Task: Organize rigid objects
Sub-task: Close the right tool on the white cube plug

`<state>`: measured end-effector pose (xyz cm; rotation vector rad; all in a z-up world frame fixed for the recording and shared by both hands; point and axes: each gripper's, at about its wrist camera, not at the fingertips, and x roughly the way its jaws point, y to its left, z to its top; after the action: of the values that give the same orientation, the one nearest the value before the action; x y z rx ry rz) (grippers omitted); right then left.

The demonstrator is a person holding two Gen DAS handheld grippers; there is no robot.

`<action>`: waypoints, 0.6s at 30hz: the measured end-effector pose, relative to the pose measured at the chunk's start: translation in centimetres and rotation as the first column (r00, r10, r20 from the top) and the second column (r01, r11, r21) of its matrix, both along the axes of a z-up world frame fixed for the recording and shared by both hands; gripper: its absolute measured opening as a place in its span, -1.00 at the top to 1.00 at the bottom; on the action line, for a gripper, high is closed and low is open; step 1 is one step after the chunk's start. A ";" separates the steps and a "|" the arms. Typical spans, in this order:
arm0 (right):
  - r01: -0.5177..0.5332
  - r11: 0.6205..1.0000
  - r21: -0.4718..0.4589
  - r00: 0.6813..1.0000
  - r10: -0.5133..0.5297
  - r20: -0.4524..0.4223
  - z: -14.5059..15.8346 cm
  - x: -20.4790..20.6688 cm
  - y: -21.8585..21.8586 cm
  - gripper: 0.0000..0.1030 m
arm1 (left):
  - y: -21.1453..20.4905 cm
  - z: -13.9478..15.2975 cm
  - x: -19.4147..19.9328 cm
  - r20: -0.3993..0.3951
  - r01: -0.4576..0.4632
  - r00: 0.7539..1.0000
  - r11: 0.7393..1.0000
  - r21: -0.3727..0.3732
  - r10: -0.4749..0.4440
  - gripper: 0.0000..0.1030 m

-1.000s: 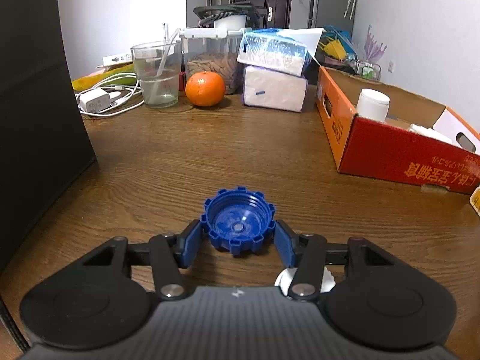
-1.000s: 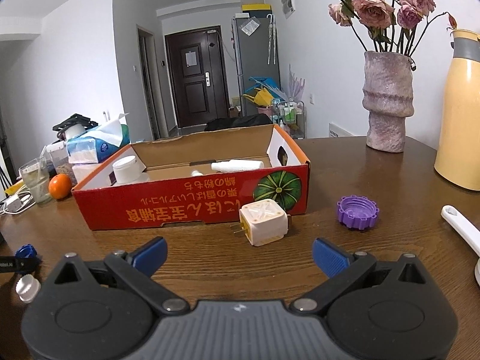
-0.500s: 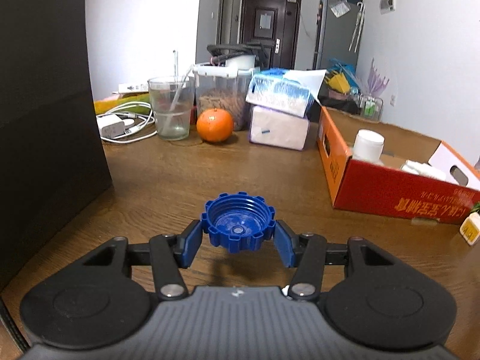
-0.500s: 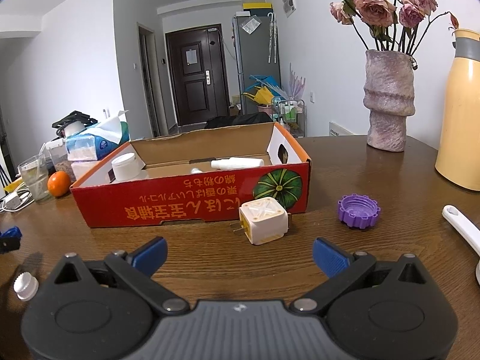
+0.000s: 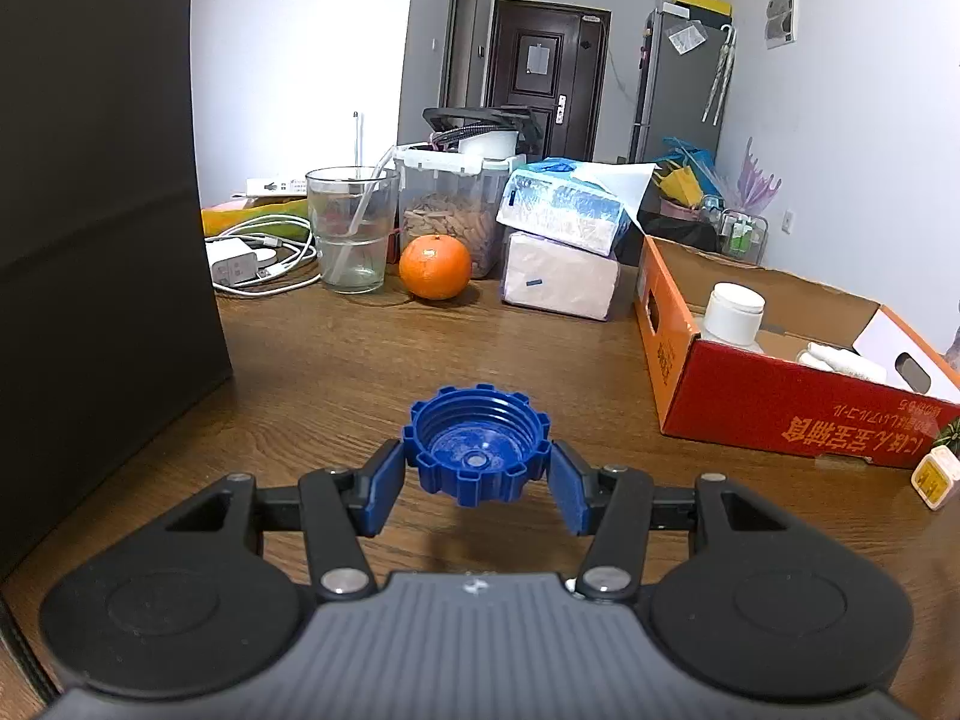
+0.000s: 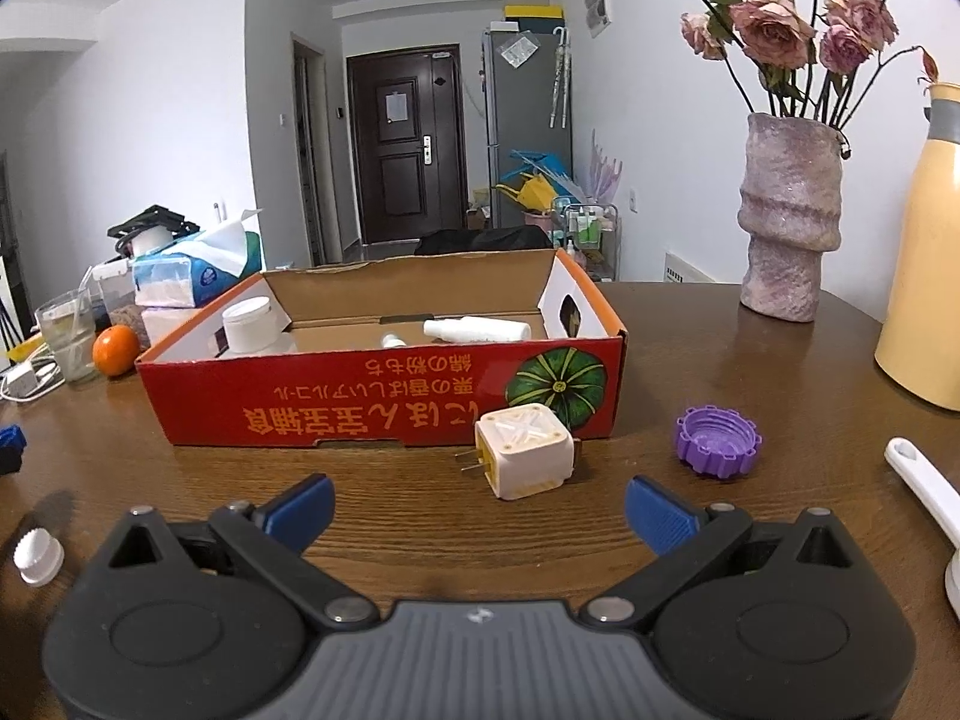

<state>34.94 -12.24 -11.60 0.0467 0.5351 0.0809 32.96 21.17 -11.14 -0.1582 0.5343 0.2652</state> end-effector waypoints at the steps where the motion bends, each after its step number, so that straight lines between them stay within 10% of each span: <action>1: 0.001 1.000 -0.005 1.000 -0.001 0.000 -0.1 0.1 0.0 -1.00 | -0.1 0.0 0.0 0.001 0.001 1.000 1.000 0.002 -0.001 -0.02; 18: 0.002 0.996 -0.088 0.998 -0.007 -0.055 -2.0 6.2 -1.5 -0.97 | -0.4 0.1 -0.2 0.017 0.012 1.000 1.000 0.009 -0.012 -0.02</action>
<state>41.09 -13.70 -13.62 -0.0360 0.5934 0.0512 32.74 20.82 -11.01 -0.1488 0.5166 0.2537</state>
